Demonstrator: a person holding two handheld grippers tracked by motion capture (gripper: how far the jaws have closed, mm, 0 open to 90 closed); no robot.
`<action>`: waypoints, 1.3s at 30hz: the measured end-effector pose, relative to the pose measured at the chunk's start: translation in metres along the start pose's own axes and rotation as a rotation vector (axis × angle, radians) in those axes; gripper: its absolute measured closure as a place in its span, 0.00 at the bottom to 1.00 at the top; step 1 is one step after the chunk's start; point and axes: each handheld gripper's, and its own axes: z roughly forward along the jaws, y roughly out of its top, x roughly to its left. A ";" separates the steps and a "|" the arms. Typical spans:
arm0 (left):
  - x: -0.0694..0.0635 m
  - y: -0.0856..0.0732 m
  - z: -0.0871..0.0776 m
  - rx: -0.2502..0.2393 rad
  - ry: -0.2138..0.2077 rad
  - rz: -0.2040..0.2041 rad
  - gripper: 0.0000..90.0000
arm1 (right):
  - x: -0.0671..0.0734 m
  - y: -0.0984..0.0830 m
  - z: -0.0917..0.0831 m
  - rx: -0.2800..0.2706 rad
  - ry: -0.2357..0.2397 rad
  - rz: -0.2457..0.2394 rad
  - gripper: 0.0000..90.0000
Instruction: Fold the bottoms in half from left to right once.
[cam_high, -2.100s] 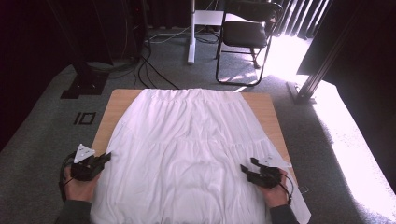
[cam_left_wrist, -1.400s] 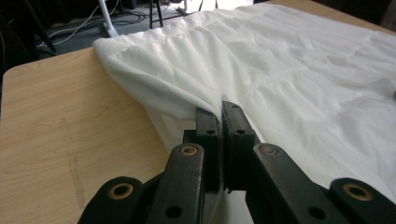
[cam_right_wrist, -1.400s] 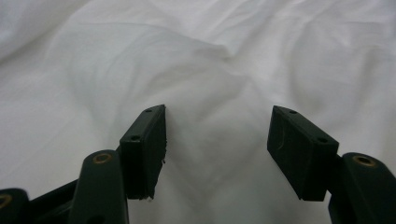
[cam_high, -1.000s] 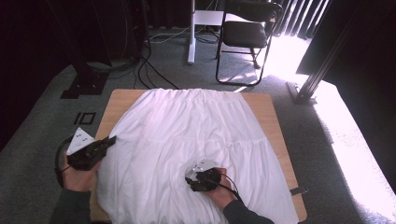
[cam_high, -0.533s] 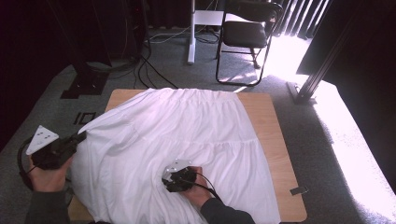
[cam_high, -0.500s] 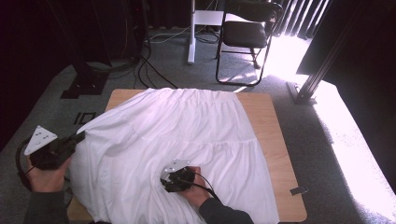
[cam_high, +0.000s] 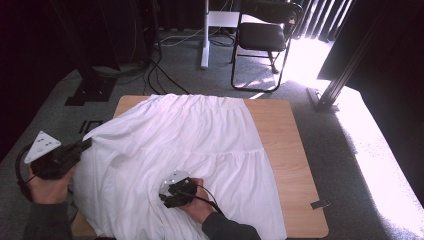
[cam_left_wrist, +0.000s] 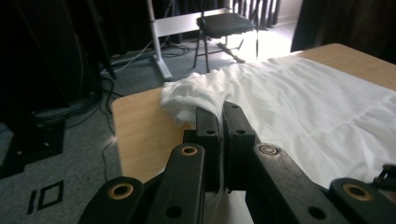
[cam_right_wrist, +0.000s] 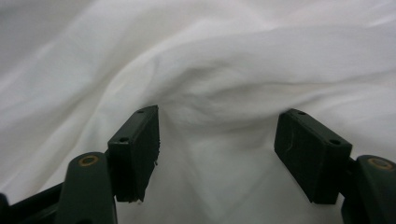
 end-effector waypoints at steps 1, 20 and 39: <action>-0.004 0.002 0.003 0.002 -0.009 0.006 0.98 | -0.001 0.000 -0.009 -0.017 -0.006 -0.005 0.33; -0.101 0.035 0.066 0.027 -0.248 0.158 0.98 | -0.110 -0.125 -0.190 0.053 -0.351 0.078 0.32; -0.208 0.048 0.138 0.008 -0.530 0.161 0.98 | -0.133 -0.191 -0.209 0.001 -0.355 0.265 0.33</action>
